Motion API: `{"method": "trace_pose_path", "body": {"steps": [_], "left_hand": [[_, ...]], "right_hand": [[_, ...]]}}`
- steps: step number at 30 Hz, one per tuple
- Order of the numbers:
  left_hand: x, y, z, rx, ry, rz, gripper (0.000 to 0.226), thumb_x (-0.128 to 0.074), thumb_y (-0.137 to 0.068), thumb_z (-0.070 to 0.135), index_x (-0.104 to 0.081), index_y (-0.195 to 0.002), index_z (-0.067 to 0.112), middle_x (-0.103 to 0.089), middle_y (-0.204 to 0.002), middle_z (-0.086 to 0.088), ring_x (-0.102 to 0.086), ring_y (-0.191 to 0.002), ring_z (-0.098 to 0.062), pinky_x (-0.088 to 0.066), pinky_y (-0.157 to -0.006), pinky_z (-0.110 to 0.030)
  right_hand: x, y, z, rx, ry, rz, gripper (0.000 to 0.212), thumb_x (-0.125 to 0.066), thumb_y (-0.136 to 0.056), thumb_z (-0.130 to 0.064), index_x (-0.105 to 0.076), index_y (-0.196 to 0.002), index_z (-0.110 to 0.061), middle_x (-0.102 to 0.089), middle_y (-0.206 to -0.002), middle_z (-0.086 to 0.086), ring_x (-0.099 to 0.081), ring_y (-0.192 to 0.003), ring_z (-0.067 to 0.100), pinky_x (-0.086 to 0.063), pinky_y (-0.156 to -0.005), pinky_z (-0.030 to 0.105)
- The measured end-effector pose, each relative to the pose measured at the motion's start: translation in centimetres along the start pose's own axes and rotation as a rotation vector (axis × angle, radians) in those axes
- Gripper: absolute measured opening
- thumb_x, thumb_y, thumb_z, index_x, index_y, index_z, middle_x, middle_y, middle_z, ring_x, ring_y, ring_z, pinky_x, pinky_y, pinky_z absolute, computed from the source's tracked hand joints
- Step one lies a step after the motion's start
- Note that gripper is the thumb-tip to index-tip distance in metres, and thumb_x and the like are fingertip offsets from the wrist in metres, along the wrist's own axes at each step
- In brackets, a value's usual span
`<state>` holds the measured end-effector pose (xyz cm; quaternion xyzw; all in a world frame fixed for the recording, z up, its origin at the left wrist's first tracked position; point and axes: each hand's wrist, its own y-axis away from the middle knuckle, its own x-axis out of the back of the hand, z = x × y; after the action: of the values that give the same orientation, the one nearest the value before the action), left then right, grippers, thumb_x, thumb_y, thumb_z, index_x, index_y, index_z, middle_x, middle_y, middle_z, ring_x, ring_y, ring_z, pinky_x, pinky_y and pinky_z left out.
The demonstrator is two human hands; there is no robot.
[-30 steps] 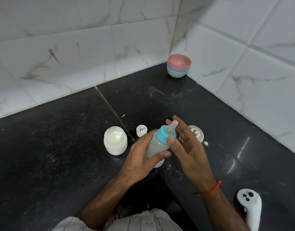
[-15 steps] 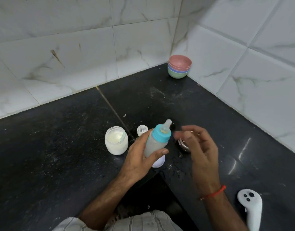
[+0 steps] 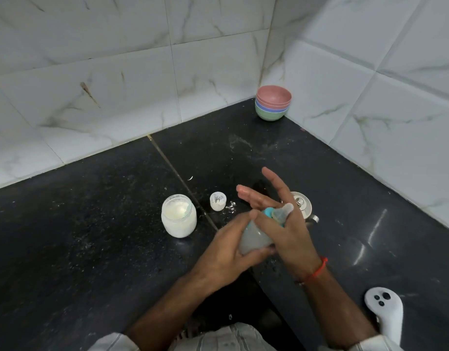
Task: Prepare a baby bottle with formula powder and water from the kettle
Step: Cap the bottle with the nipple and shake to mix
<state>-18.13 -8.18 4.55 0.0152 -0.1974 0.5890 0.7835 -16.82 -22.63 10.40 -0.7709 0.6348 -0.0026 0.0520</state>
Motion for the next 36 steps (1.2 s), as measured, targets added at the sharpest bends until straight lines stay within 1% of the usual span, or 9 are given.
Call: {"method": "trace_pose_path", "body": {"steps": [4,8,11,19,23,26,30,33,36], "left_hand": [[0.4,-0.3,-0.2,-0.039,-0.159,0.103,0.061,-0.085,-0.084,0.026,-0.057,-0.138,0.025,-0.066,-0.124,0.012,-0.063,-0.112,0.002,-0.049,-0.09,-0.015],[1.3,-0.1,0.5,0.116,0.086,0.016,0.055,-0.084,-0.073,0.015,-0.065,-0.122,0.031,-0.075,-0.109,0.003,-0.074,-0.097,-0.021,-0.062,-0.083,-0.045],[1.9,-0.1,1.3,0.111,0.202,-0.163,0.052,-0.08,-0.075,0.009,-0.066,-0.124,0.021,-0.076,-0.106,-0.001,-0.076,-0.095,-0.028,-0.063,-0.082,-0.051],[0.4,-0.8,1.2,0.063,-0.113,0.151,0.06,-0.082,-0.071,0.041,-0.062,-0.125,0.024,-0.074,-0.112,0.008,-0.073,-0.099,-0.009,-0.062,-0.082,-0.037],[1.8,-1.0,1.6,0.145,0.039,-0.021,0.05,-0.084,-0.072,0.015,-0.066,-0.119,0.023,-0.075,-0.106,0.004,-0.075,-0.093,-0.015,-0.063,-0.079,-0.047],[2.0,-1.2,2.8,0.117,0.144,-0.211,0.054,-0.078,-0.077,0.002,-0.064,-0.122,0.029,-0.069,-0.107,0.01,-0.072,-0.097,-0.013,-0.061,-0.077,-0.033],[1.1,-1.4,3.6,0.141,0.037,-0.057,0.075,-0.085,-0.073,0.009,-0.056,-0.131,0.047,-0.073,-0.095,0.012,-0.074,-0.087,-0.003,-0.063,-0.074,-0.027],[0.5,-1.7,4.1,0.148,-0.142,0.082,0.074,-0.089,-0.074,0.027,-0.053,-0.138,0.039,-0.067,-0.085,0.024,-0.065,-0.077,0.017,-0.054,-0.07,-0.008],[0.1,-1.7,3.8,0.172,-0.13,0.107,0.074,-0.087,-0.076,0.032,-0.049,-0.138,0.044,-0.064,-0.083,0.031,-0.062,-0.077,0.022,-0.052,-0.07,-0.005]], "right_hand": [[-2.7,0.3,1.1,-0.087,-0.065,0.377,0.05,-0.066,-0.096,-0.002,-0.052,-0.139,-0.024,-0.077,-0.119,0.003,-0.075,-0.107,0.013,-0.06,-0.093,0.038],[-0.5,0.2,0.7,0.007,-0.023,-0.104,0.086,-0.073,-0.089,-0.001,-0.027,-0.155,-0.029,-0.07,-0.134,0.011,-0.063,-0.13,0.027,-0.049,-0.11,0.042],[0.9,0.2,0.3,0.074,0.02,-0.371,0.089,-0.073,-0.087,0.0,-0.022,-0.158,-0.021,-0.07,-0.133,0.018,-0.05,-0.143,0.032,-0.039,-0.119,0.044],[-3.0,0.0,1.0,-0.005,-0.02,0.284,0.024,-0.07,-0.094,-0.001,-0.064,-0.115,-0.009,-0.08,-0.107,0.006,-0.076,-0.104,0.018,-0.057,-0.092,0.036],[0.1,-0.7,-0.3,0.041,-0.011,-0.208,0.042,-0.074,-0.088,-0.007,-0.06,-0.128,-0.003,-0.074,-0.125,0.014,-0.069,-0.121,0.03,-0.054,-0.105,0.048],[1.3,-0.9,-0.9,0.089,-0.051,-0.427,0.031,-0.073,-0.083,-0.006,-0.065,-0.112,0.0,-0.074,-0.117,0.024,-0.062,-0.129,0.038,-0.051,-0.107,0.052],[-0.5,-0.7,0.2,0.105,-0.128,-0.03,0.015,-0.069,-0.086,0.0,-0.065,-0.078,-0.013,-0.08,-0.097,0.011,-0.07,-0.117,0.04,-0.05,-0.104,0.064],[-1.9,-0.9,0.4,0.033,-0.164,0.263,0.021,-0.08,-0.081,-0.025,-0.063,-0.074,-0.014,-0.075,-0.104,0.028,-0.073,-0.107,0.042,-0.053,-0.098,0.067],[-2.2,-1.1,0.3,-0.034,-0.102,0.339,0.035,-0.083,-0.074,-0.044,-0.068,-0.08,-0.013,-0.075,-0.103,0.029,-0.074,-0.103,0.042,-0.058,-0.093,0.062]]}}
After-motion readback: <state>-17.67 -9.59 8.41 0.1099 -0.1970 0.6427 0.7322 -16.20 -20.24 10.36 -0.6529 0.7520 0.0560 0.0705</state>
